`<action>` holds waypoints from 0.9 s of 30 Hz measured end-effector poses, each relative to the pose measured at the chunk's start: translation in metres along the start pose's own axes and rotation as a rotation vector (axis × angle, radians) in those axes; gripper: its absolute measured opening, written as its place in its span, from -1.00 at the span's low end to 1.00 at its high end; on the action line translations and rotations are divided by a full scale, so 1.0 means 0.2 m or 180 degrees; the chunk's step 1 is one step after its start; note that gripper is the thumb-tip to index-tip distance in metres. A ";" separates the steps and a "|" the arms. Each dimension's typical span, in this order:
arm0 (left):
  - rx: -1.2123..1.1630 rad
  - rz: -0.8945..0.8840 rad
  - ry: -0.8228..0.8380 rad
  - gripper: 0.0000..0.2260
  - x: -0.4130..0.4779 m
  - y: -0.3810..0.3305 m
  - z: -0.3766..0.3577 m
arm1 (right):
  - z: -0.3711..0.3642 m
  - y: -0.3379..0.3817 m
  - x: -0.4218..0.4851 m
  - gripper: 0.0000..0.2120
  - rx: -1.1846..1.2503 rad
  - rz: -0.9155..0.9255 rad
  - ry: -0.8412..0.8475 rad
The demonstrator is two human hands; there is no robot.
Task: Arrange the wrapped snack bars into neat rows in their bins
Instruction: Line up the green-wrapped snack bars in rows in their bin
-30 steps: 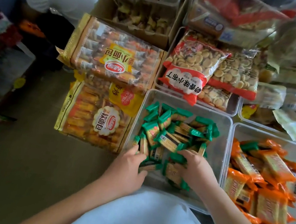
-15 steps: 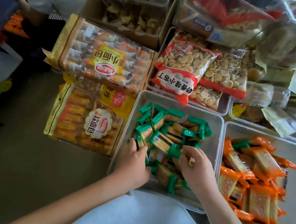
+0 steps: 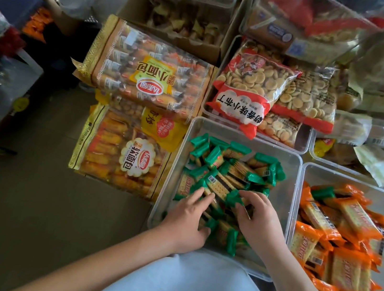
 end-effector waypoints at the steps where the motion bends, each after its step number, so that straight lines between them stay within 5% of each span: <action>1: -0.0015 0.0058 0.0007 -0.25 0.01 0.01 -0.01 | 0.00 0.00 0.00 -0.66 -0.0001 -0.0002 -0.0003; 13: 0.0123 0.0492 -0.0062 -0.22 0.27 -0.05 0.09 | 0.12 -0.04 0.04 -0.53 -0.0237 -0.0062 -0.0245; 17: 0.0216 0.0651 0.0180 -0.22 0.31 -0.09 0.08 | 0.13 -0.06 0.13 -0.40 -0.0457 -0.0067 0.0173; 23: 0.0082 0.0129 0.0196 -0.26 0.17 -0.10 0.03 | 0.08 -0.09 0.29 -0.30 -0.0968 -0.0151 0.0659; 27: -0.0356 -0.0265 0.0057 -0.49 0.08 -0.08 0.12 | 0.02 -0.12 0.31 -0.21 -0.1229 -0.0241 0.0858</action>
Point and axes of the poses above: each hand's wrist, its own x-axis towards the middle knuckle, its own z-axis out of the back of the hand, y = z × x, the point moved 4 cm from there along x, towards the middle knuckle, and after that the axes turned 5 degrees about y, right-handed, at the moved point
